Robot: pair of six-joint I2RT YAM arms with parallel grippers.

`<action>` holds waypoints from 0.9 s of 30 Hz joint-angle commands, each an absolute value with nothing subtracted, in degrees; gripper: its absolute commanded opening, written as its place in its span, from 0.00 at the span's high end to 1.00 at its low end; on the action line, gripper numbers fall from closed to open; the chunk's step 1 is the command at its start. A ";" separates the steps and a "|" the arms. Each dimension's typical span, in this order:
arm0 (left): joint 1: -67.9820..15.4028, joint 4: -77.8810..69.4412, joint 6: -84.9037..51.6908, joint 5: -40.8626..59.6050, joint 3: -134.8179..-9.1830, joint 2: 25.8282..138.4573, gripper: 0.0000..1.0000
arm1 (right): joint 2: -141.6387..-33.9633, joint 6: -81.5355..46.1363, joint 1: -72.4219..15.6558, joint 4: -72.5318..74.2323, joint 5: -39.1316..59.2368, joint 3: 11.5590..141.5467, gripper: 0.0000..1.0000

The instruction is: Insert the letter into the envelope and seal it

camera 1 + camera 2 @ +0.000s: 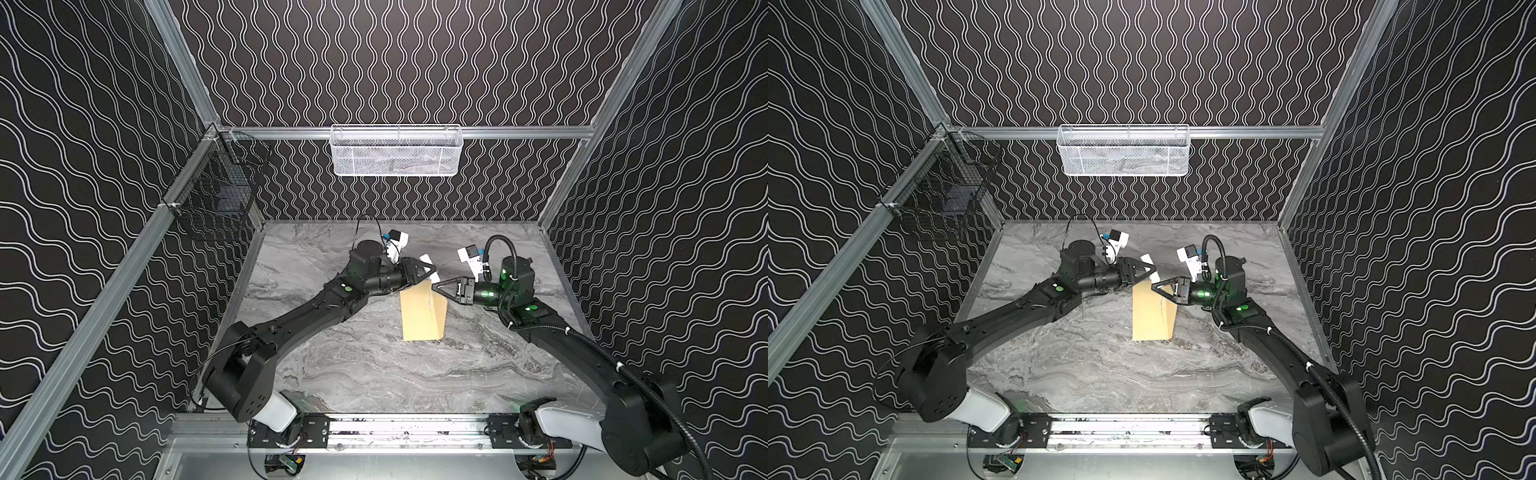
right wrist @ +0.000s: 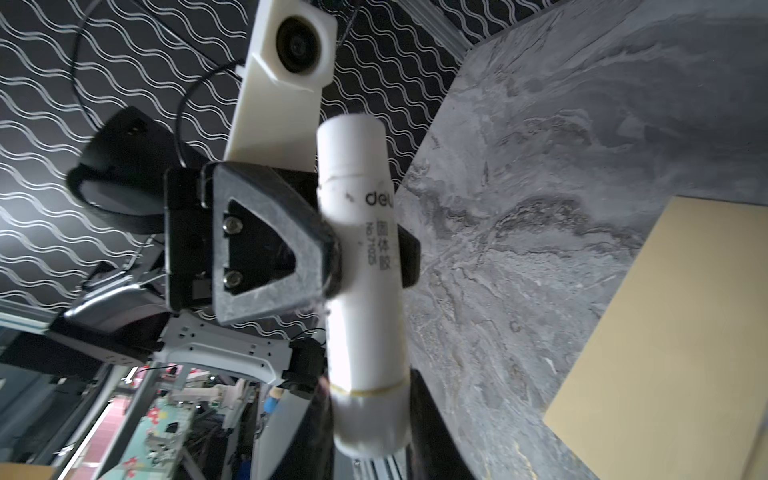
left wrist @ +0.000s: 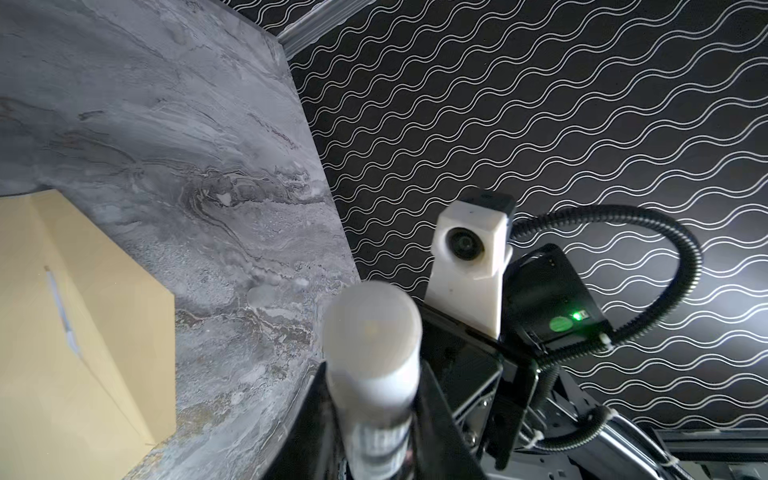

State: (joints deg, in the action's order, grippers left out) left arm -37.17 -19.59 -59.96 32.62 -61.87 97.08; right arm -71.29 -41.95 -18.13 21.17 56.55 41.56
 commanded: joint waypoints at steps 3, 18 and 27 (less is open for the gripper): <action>-36.92 -22.36 -60.23 33.93 -62.64 97.52 1.00 | -71.89 -49.57 -18.03 34.84 65.17 41.52 0.80; -37.71 -30.31 -56.36 30.82 -56.62 91.89 1.00 | -63.80 -28.52 -19.22 6.18 48.40 44.02 0.18; -38.75 -34.19 -57.04 32.49 -56.01 92.81 1.00 | -64.24 -23.59 -24.23 3.44 44.06 45.95 0.18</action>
State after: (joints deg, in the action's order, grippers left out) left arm -38.44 -29.65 -57.10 31.57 -56.14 92.31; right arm -63.37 -27.00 -23.81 5.98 47.40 44.71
